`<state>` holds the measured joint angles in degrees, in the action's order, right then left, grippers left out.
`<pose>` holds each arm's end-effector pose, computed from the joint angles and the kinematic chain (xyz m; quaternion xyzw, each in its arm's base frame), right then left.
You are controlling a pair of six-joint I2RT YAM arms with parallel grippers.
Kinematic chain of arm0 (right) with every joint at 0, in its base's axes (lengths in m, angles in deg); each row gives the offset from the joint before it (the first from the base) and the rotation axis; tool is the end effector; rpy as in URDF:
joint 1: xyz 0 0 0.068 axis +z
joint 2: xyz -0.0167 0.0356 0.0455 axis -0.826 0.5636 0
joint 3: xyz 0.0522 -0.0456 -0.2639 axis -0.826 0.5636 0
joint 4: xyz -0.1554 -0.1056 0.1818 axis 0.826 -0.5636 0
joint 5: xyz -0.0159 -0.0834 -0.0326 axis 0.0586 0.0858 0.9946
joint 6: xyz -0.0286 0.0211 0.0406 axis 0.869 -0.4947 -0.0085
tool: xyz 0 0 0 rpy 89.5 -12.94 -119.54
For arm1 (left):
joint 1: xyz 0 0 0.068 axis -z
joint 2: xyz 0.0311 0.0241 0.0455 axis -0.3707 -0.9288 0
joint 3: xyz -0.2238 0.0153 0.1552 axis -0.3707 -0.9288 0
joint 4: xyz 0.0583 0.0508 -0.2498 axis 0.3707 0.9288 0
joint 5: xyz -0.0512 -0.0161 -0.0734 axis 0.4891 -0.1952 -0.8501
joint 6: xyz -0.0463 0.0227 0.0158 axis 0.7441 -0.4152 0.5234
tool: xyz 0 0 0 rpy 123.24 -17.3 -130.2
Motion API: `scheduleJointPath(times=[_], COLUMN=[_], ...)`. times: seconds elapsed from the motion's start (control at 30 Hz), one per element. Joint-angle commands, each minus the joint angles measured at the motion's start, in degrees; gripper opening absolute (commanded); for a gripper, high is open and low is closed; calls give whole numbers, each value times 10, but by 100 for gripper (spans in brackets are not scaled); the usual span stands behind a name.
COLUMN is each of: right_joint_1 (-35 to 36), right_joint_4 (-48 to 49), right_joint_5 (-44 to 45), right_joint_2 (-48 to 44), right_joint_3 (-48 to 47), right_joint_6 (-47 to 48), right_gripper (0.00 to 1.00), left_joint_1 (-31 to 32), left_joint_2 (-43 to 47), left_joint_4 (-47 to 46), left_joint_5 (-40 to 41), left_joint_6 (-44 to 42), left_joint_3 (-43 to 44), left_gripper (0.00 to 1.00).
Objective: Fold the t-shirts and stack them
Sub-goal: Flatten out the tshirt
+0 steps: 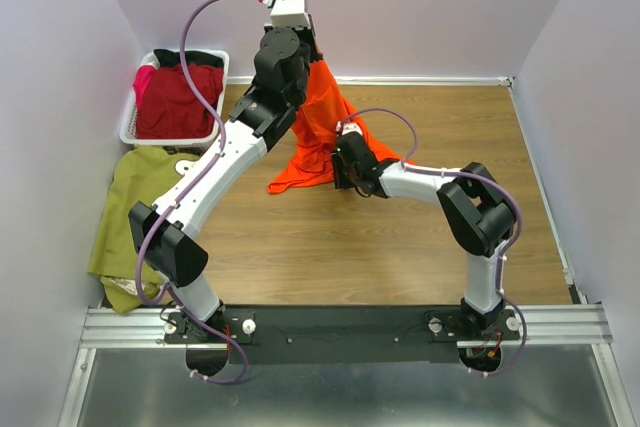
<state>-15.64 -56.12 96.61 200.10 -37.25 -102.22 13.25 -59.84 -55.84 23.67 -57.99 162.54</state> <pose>0.3231 0.2625 0.1593 -0.1292 0.9108 0.1096 0.3764 0.3263 -0.2068 0.4842 -0.0468 0.6482 -0.1157 0.7511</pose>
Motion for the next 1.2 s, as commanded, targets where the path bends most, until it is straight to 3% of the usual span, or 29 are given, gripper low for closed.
scheduleJointPath(times=[0.0,0.13,0.33,0.7,0.77,0.8,0.87,1.07,1.17], right_joint_1=[1,1,1,1,1,1,1,1,1], right_joint_4=[8,8,7,1,-7,-12,-27,-69,-97], right_joint_5=[55,97,88,55,65,71,98,180,181], right_joint_2=[31,51,94,146,140,134,111,8,-51], right_joint_3=[-48,-83,-132,-121,-107,-99,-77,40,77], right_joint_6=[-5,6,19,21,19,16,10,-19,-32], right_gripper=[45,46,50,53,46,26,4,1,1], left_joint_1=[3,3,3,1,-2,-3,-9,-31,-38], left_joint_2=[9,18,28,27,26,24,23,13,-1], left_joint_4=[-13,-12,-9,-3,-3,-3,-1,4,15], left_joint_5=[39,45,51,61,64,69,78,112,131], left_joint_6=[-25,-31,-33,-36,-36,-36,-40,-47,-49], left_joint_3=[22,22,19,15,16,16,19,33,51], left_gripper=[0,0,0,0,0,0,0,0,0])
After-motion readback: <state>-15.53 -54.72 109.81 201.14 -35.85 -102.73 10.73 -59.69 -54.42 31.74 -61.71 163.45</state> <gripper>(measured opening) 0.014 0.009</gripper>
